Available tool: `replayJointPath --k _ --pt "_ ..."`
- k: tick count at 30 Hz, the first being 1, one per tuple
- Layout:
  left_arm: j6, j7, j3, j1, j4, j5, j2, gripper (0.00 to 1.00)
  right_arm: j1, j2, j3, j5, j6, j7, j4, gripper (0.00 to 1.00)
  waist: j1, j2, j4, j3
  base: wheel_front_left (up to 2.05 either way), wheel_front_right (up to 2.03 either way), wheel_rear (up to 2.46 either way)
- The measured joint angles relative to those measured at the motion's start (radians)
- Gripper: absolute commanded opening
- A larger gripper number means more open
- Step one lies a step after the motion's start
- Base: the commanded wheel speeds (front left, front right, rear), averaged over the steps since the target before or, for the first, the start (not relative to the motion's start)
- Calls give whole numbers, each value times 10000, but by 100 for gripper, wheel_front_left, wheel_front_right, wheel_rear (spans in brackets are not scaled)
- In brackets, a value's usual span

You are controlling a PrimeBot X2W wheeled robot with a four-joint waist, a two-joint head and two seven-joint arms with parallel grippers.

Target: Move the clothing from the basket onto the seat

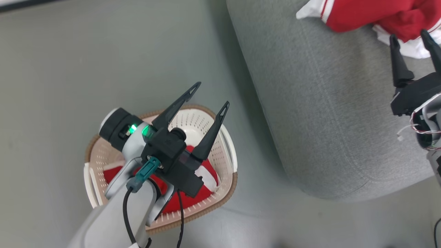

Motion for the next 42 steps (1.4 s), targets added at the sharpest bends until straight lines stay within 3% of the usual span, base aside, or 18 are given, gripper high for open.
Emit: replayJointPath --k 12,22,28,34,42 --pt "499 -834 790 785 767 -621 -217 100 1013 550 -395 13 -148 -27 -1735 100 -1 -2 328 -1474 0 0 0" --pt "1235 -1097 1841 1888 1262 -1066 27 100 2351 1164 -272 -324 -614 -27 -2834 100 -1 -2 898 -2592 0 0 0" --pt "1593 -1214 2575 3050 1417 -1321 219 100 3751 1465 -180 -445 -1093 -27 -3645 100 0 -2 1336 -3500 0 0 0" --pt "1755 -1266 3068 4195 1413 -1488 297 100 5139 1707 -257 -439 -1469 -27 -4048 100 0 -1 1654 -4302 0 0 0" --pt "1898 -1271 3731 5957 980 -1816 320 100 6763 1908 -263 -443 -1703 -27 -4936 100 -1 -2 1911 -5317 0 0 0"
